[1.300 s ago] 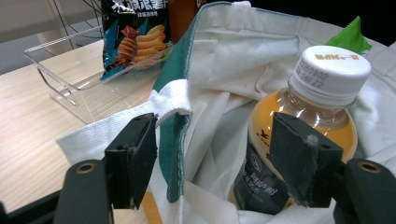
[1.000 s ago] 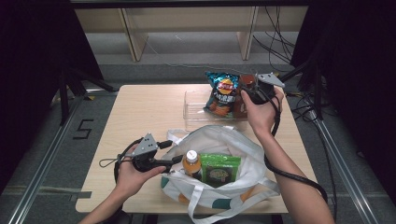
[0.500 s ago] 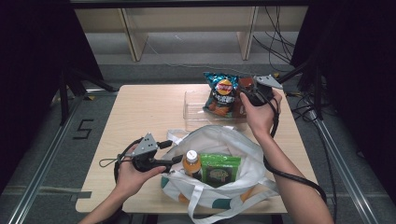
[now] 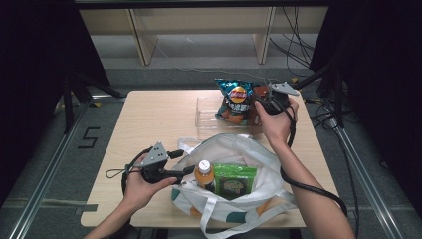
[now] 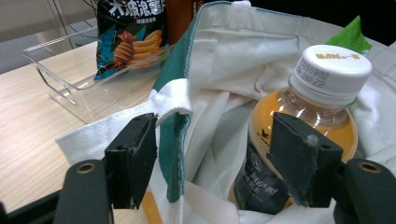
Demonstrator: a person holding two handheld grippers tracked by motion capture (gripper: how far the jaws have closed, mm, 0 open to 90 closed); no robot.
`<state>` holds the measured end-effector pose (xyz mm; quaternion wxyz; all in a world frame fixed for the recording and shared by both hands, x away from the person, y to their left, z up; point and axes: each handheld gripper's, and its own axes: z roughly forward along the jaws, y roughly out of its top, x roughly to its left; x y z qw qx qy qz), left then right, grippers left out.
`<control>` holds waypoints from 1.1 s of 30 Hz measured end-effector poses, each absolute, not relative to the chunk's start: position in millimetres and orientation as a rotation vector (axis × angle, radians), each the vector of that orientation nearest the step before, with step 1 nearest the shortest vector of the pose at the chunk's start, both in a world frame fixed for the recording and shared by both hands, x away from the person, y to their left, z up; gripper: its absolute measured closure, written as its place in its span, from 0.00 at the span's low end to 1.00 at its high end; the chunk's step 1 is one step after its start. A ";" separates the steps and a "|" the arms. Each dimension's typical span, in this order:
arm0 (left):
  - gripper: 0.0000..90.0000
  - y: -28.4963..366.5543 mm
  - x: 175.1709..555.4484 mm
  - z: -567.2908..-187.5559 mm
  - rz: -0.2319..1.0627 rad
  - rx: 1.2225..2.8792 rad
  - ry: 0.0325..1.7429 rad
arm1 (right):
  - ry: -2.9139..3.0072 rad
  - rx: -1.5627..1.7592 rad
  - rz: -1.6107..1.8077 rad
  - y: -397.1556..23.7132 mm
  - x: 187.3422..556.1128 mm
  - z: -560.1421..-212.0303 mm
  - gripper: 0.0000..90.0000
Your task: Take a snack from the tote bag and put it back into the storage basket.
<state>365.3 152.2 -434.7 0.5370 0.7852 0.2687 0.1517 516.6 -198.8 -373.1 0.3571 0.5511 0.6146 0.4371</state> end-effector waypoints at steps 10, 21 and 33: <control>0.35 152.9 365.6 -434.8 0.361 1.869 0.642 | 1.615 1.444 1.112 -200.0 519.2 -380.8 0.43; 0.35 152.3 366.0 -434.6 0.363 1.875 0.629 | 1.640 1.420 1.132 -204.0 515.6 -373.7 0.33; 0.34 152.8 364.6 -434.1 0.369 1.872 0.645 | 1.659 1.357 1.190 -213.7 503.3 -364.1 0.31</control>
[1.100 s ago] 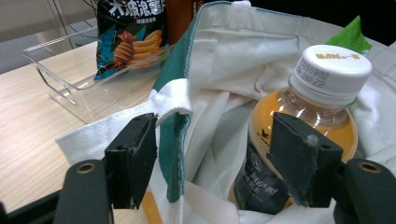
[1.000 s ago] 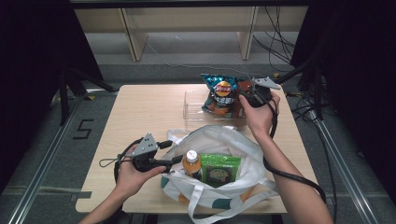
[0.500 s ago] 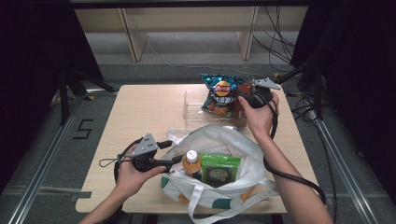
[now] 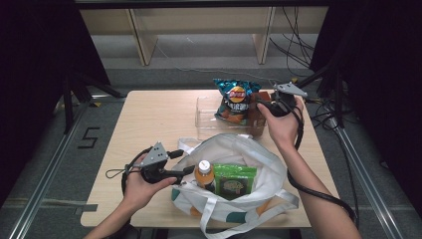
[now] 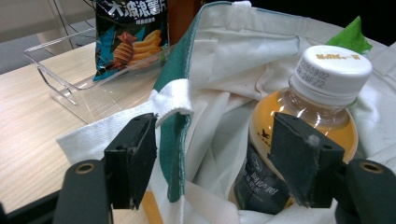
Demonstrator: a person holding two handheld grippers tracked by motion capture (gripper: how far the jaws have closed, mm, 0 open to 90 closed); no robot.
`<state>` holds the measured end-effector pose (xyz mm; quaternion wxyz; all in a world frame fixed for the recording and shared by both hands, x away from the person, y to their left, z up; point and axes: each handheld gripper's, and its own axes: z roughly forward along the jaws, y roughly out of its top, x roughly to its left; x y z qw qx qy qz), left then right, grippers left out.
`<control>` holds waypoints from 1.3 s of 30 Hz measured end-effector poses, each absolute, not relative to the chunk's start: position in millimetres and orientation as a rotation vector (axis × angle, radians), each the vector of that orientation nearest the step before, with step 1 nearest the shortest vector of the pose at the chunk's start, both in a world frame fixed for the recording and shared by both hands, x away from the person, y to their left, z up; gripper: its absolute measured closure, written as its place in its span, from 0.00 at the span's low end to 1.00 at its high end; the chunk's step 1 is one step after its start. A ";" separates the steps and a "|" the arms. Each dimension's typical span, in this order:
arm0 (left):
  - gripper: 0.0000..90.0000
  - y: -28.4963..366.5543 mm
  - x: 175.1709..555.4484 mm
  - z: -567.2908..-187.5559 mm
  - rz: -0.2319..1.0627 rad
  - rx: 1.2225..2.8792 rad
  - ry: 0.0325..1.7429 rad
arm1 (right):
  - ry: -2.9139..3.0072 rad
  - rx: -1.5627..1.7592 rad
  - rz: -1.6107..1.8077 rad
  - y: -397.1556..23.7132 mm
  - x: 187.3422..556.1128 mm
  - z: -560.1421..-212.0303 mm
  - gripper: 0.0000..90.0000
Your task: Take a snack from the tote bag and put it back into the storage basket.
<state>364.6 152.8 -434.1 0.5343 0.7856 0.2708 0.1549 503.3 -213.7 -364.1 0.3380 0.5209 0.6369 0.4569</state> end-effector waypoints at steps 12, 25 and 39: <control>0.34 152.5 364.8 -433.9 0.373 1.868 0.646 | 1.701 1.329 1.241 -230.2 481.2 -352.6 0.36; 0.35 153.9 365.3 -434.1 0.369 1.858 0.653 | 1.868 1.261 1.309 -242.8 435.2 -348.4 0.53; 0.35 155.8 365.8 -434.5 0.367 1.847 0.646 | 1.999 1.169 1.336 -249.1 395.3 -357.7 0.60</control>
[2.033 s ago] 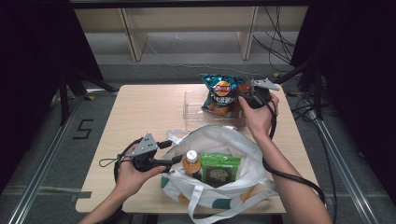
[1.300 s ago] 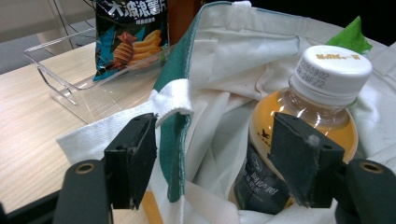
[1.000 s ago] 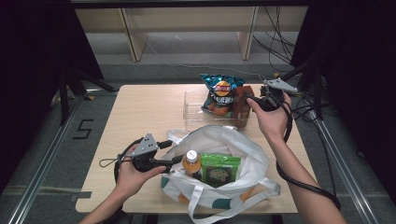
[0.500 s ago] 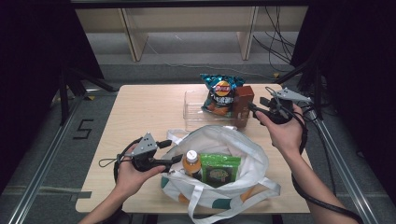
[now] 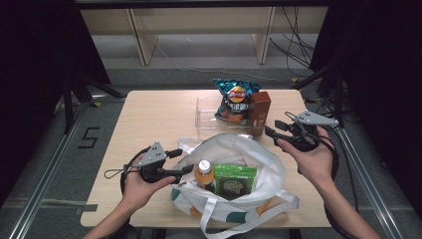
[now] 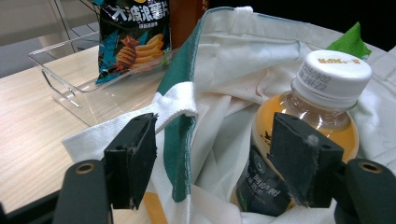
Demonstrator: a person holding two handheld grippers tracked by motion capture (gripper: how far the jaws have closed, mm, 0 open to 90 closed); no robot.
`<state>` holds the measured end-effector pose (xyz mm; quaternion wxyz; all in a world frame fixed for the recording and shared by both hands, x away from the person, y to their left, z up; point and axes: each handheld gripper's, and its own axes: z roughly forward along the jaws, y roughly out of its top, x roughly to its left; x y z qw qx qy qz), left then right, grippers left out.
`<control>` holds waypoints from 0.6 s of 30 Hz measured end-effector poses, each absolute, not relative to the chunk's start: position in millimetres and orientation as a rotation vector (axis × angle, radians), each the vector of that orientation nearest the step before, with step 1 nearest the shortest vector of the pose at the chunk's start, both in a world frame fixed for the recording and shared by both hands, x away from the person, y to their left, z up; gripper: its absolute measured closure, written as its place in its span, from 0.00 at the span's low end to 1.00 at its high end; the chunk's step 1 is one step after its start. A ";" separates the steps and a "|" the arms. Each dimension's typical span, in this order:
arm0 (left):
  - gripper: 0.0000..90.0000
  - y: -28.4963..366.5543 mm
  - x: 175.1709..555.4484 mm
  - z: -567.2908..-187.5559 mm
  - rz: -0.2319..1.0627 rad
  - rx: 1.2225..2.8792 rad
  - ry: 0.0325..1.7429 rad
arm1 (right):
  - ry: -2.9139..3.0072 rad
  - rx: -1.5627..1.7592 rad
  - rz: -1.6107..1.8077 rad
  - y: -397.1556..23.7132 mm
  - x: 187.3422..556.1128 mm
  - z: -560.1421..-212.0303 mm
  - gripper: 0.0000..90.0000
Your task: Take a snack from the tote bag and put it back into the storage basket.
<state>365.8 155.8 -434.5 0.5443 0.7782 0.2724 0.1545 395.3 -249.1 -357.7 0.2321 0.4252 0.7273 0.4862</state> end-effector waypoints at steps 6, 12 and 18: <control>0.35 155.2 365.1 -434.0 0.373 1.854 0.640 | 2.057 1.159 1.318 -251.9 387.7 -363.7 0.60; 0.35 153.1 365.5 -433.8 0.368 1.854 0.630 | 2.090 1.137 1.378 -248.5 379.6 -363.0 0.59; 0.35 156.9 366.0 -433.6 0.375 1.846 0.655 | 2.177 1.040 1.365 -248.3 376.4 -366.6 0.58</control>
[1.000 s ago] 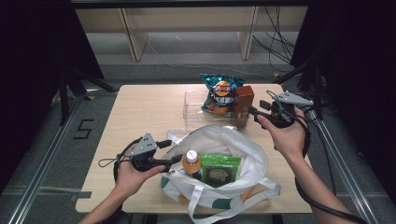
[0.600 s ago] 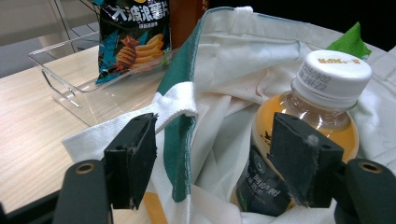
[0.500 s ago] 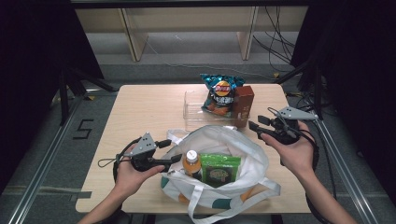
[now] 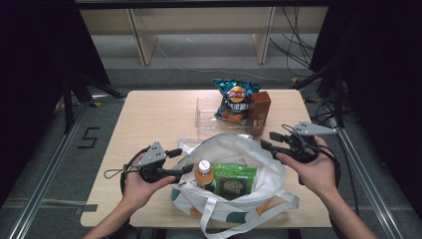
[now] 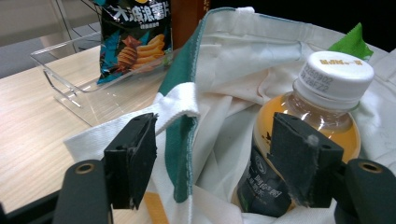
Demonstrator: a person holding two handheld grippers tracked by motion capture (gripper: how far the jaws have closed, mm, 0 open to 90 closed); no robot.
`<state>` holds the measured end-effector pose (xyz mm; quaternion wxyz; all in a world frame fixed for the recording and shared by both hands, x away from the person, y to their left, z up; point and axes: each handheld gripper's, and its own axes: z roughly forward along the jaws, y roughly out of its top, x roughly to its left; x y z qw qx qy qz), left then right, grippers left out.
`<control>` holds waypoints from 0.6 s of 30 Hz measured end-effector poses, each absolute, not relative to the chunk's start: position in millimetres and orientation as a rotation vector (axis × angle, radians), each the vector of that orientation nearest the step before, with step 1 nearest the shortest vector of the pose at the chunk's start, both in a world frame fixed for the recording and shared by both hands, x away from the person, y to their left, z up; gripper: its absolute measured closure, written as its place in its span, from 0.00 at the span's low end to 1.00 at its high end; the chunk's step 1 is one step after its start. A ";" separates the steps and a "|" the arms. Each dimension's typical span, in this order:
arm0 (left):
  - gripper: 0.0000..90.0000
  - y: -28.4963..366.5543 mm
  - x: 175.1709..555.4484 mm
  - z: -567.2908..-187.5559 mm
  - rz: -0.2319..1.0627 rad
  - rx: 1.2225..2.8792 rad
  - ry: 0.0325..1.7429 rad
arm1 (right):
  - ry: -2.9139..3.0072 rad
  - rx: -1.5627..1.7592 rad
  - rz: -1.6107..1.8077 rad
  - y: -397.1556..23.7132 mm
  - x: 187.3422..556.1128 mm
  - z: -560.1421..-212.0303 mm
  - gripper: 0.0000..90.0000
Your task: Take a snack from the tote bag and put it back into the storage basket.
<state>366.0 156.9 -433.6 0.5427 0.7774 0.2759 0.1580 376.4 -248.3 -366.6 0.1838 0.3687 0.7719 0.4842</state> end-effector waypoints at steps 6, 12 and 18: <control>0.35 154.0 364.2 -432.8 0.379 1.841 0.664 | 2.245 0.998 1.399 -244.7 367.0 -370.6 0.61; 0.35 155.0 362.4 -431.0 0.389 1.833 0.661 | 2.353 0.945 1.400 -241.8 357.3 -381.9 0.61; 0.35 153.3 361.8 -431.3 0.390 1.846 0.660 | 2.432 0.958 1.425 -235.1 346.5 -388.1 0.59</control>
